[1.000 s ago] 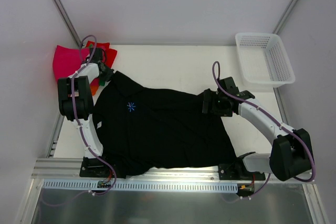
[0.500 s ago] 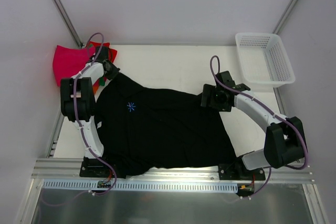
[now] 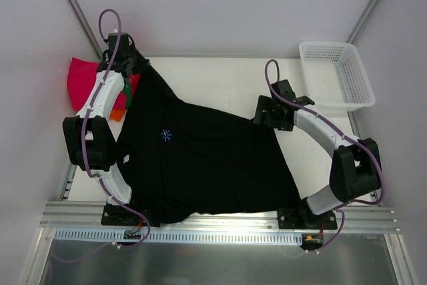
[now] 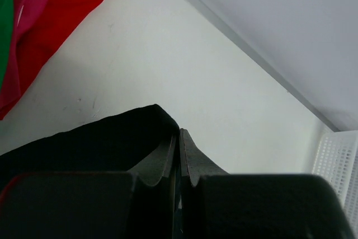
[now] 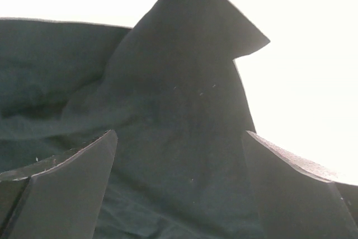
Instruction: Fold and stack the t-shirts
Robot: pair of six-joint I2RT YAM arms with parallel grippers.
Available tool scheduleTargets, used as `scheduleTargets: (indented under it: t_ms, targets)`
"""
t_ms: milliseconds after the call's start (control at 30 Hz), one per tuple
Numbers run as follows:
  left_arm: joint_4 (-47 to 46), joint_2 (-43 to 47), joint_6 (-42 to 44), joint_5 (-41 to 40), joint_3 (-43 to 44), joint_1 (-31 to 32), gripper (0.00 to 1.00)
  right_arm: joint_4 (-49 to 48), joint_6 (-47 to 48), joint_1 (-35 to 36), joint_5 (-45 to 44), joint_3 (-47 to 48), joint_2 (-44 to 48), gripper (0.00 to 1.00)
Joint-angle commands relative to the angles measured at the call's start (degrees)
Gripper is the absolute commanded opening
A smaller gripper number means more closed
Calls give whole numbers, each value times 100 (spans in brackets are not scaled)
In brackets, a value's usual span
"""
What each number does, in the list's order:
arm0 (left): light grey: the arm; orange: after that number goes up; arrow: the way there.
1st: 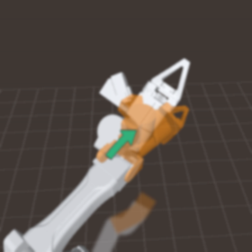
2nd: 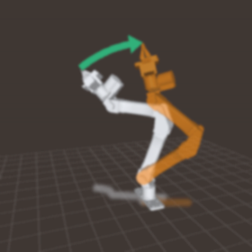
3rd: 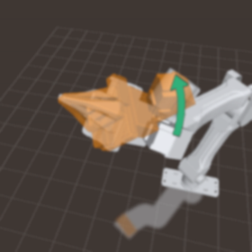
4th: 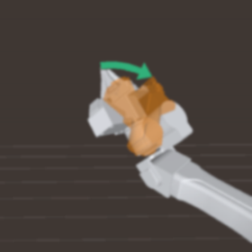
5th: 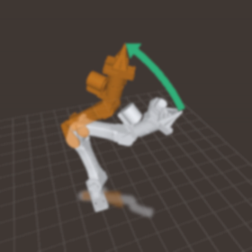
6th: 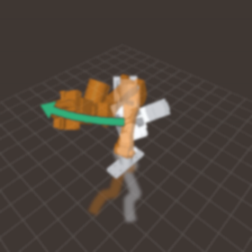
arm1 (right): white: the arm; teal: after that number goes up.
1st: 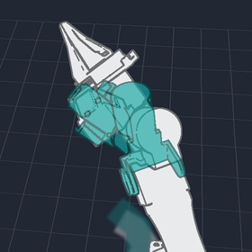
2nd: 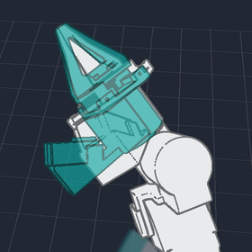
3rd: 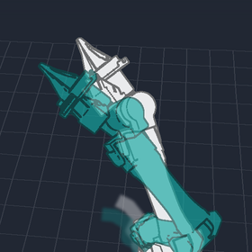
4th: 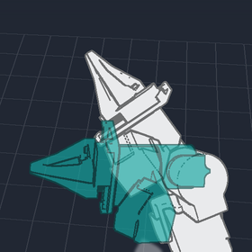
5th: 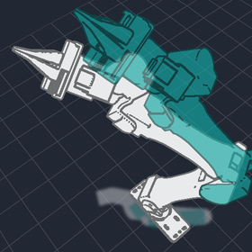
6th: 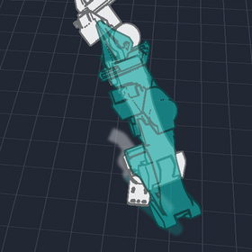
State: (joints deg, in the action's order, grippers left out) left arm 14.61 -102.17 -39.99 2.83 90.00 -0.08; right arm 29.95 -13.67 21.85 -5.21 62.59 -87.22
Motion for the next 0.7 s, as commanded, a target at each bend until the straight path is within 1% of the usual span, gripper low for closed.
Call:
scheduleTargets:
  t_ms: [0, 100, 167, 333, 533, 667]
  targets:
    - [-55, 426, 158, 95, 211, -28, 0, 80, 31, -84, -488, 473, -189, 99]
    - [-46, 558, 149, 86, 194, -19, 0, 125, 75, -154, -664, 824, -418, 99]
    - [-46, 645, 140, 104, 194, -27, 0, 212, 110, -251, -674, 1070, -760, 99]
    - [-29, 803, 132, 121, 273, -27, 0, 371, 110, -505, -402, 1853, -1550, 99]
    - [7, 918, 18, 112, 413, -28, 0, 467, 180, -637, -279, 2354, -1895, 100]
    - [59, 795, 26, 358, 580, -27, 0, 520, 233, -708, -200, 2539, -2018, 100]
